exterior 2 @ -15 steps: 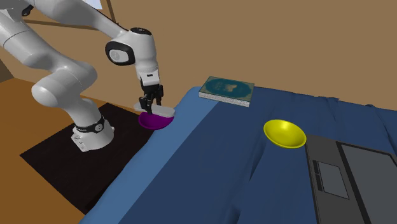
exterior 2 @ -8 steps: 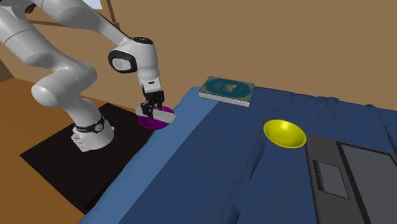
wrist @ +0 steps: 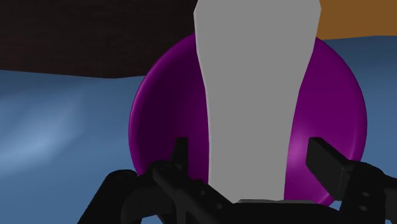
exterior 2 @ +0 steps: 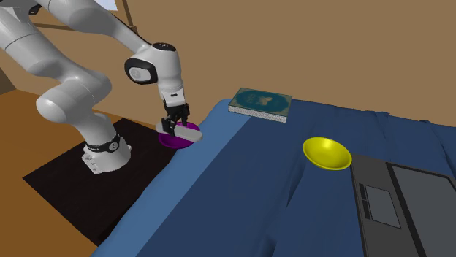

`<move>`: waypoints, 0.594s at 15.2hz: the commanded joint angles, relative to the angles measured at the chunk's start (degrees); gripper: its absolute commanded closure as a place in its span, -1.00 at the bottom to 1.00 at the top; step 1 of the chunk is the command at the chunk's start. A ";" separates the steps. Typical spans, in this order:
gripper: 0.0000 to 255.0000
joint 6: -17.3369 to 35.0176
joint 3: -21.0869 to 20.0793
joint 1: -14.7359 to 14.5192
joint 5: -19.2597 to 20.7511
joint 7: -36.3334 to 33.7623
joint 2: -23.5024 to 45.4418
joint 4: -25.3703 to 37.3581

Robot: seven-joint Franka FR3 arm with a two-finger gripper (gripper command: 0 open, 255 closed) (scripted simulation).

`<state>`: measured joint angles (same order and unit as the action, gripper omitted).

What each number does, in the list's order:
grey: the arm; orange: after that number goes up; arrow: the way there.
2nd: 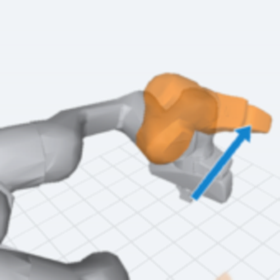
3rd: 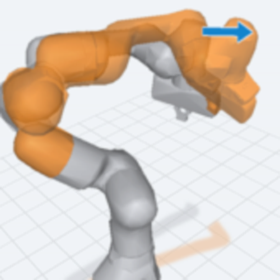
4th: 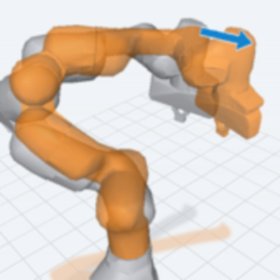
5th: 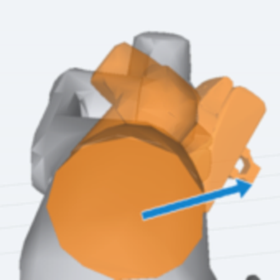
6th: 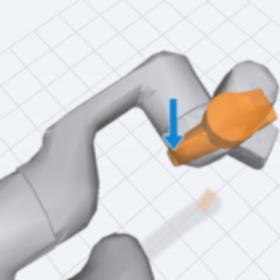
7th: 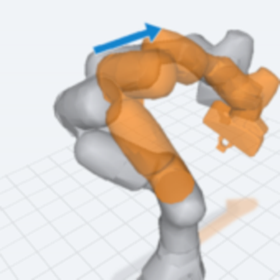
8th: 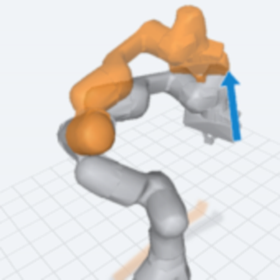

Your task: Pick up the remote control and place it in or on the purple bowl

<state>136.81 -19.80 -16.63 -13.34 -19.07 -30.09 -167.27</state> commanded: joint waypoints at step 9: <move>-1.00 -10.61 1.70 -0.21 0.86 0.12 -6.90 3.75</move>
<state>127.21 -18.27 -16.86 -12.59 -18.98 -36.48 -163.92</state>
